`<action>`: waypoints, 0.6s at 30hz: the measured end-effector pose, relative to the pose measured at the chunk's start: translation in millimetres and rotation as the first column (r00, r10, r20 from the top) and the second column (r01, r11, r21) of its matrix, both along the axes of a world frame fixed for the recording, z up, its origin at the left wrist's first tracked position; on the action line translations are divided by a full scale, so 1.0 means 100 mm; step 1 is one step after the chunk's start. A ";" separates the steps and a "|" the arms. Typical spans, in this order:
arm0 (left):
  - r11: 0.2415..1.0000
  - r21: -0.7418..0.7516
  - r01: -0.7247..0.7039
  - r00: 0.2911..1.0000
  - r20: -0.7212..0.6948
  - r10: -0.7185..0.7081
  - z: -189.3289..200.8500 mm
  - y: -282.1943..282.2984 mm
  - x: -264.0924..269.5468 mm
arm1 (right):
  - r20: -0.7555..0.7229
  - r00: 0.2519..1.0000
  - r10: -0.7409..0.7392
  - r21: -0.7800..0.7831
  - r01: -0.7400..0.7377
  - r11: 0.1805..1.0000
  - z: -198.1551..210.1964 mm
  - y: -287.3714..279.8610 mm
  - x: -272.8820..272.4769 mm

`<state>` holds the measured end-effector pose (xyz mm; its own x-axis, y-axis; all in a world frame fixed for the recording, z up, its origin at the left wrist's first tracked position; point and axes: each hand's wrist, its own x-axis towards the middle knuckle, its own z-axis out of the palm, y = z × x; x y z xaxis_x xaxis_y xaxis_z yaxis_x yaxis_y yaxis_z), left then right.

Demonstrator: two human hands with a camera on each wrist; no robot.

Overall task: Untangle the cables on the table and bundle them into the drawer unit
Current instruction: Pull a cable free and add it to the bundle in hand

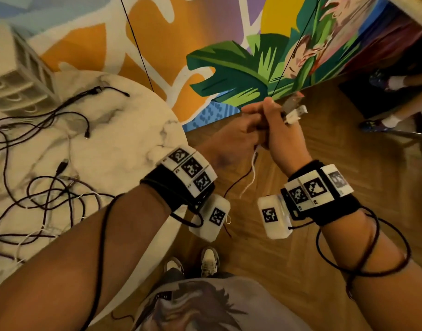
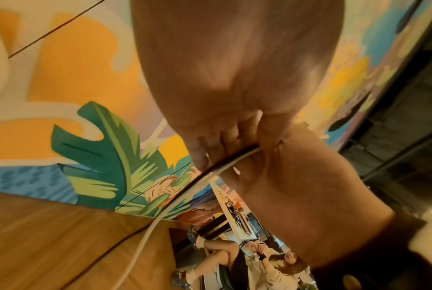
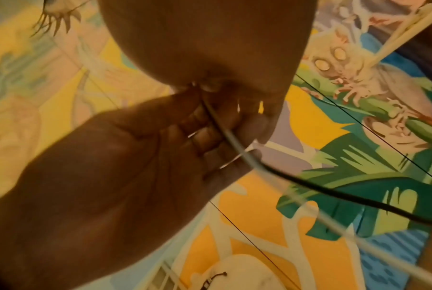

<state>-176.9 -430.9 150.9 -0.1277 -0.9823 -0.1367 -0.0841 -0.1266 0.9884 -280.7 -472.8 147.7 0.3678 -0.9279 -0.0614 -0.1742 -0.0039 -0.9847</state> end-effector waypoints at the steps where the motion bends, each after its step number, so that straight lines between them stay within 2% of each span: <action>1: 0.999 0.021 -0.032 0.997 -0.070 0.034 0.04 -0.01 -0.01 | 0.024 0.999 0.029 0.020 -0.029 0.999 0.02 -0.02 -0.02; 3: 0.995 0.052 -0.089 0.984 -0.149 0.096 0.09 -0.01 -0.01 | 0.117 0.976 0.183 0.105 -0.195 0.975 -0.02 -0.02 -0.08; 5: 0.998 0.034 -0.053 0.982 -0.180 0.058 0.11 0.00 0.02 | 0.310 0.884 0.350 0.231 -0.427 0.874 -0.12 0.04 -0.14; 7: 1.000 0.029 0.003 0.992 -0.130 0.001 0.16 0.02 0.05 | 0.422 0.805 0.418 0.266 -0.551 0.791 -0.27 0.09 -0.17; 9: 0.999 0.003 0.032 0.999 -0.022 -0.032 0.21 0.04 0.05 | 0.508 0.786 0.353 0.334 -0.557 0.760 -0.41 0.11 -0.19; 11: 0.994 -0.063 0.085 0.986 0.150 -0.075 0.29 0.06 0.06 | 0.567 0.770 0.293 0.411 -0.572 0.710 -0.51 0.11 -0.18; 13: 0.977 -0.151 0.151 0.938 0.334 -0.093 0.43 0.08 0.11 | 0.570 0.751 0.334 0.417 -0.614 0.670 -0.60 0.11 -0.16; 14: 0.965 -0.207 0.159 0.906 0.418 -0.060 0.50 0.07 0.15 | 0.524 0.767 0.371 0.421 -0.612 0.669 -0.65 0.12 -0.14; 15: 0.950 -0.272 0.151 0.867 0.498 0.005 0.58 0.06 0.20 | 0.416 0.816 0.402 0.438 -0.567 0.698 -0.73 0.14 -0.13; 16: 0.928 -0.346 0.139 0.813 0.575 0.093 0.66 0.05 0.26 | 0.222 0.882 0.416 0.431 -0.472 0.770 -0.85 0.15 -0.14; 17: 0.896 -0.423 0.137 0.734 0.650 0.195 0.76 0.05 0.31 | -0.023 0.918 0.397 0.379 -0.359 0.853 -1.00 0.16 -0.14; 18: 0.858 -0.487 0.160 0.649 0.707 0.281 0.84 0.05 0.36 | -0.252 0.908 0.334 0.313 -0.250 0.916 -1.15 0.16 -0.18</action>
